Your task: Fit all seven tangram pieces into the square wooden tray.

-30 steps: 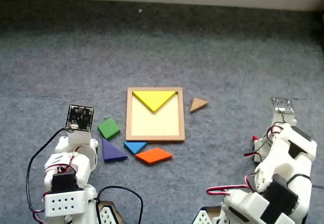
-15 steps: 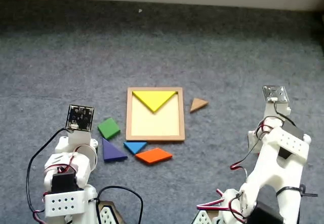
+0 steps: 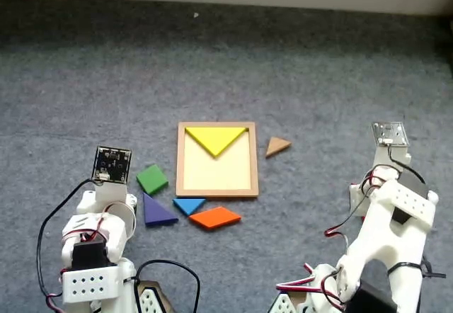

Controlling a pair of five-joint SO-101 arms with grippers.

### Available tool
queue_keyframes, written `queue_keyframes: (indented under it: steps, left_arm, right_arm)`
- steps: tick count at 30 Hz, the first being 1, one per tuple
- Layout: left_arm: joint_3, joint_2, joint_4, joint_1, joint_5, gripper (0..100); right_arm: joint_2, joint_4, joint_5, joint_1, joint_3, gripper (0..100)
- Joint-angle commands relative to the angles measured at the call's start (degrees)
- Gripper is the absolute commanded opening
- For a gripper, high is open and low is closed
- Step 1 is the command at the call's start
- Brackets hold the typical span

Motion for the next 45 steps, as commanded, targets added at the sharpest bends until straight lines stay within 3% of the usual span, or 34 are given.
queue_keyframes:
  steps: [1, 10, 19, 26, 37, 45]
  left_arm:
    - [-0.4, -0.48, -0.53, -0.84, 0.44, 4]
    - [-0.4, -0.48, -0.53, -0.92, 0.44, 4]
    - [-0.4, -0.48, -0.53, -0.92, 0.44, 4]
    - [-0.4, -0.48, -0.53, -0.92, 0.44, 4]
    - [-0.4, -0.48, -0.53, -0.84, 0.44, 4]
    - [-0.4, -0.48, -0.53, -0.84, 0.44, 4]
  right_arm:
    - [4.35, -0.04, -0.35, 0.75, -0.84, 36.4]
    - [21.41, 0.22, 3.25, 1.27, -12.97, 36.4]
    - [28.35, 0.31, 3.34, 0.84, -19.47, 36.3]
    - [31.96, 0.31, 3.34, 0.75, -19.74, 22.0]
    - [27.47, 0.31, 7.47, 1.1, -19.38, 9.7]
    - [17.98, 1.54, 7.56, -0.31, -14.81, 9.0]
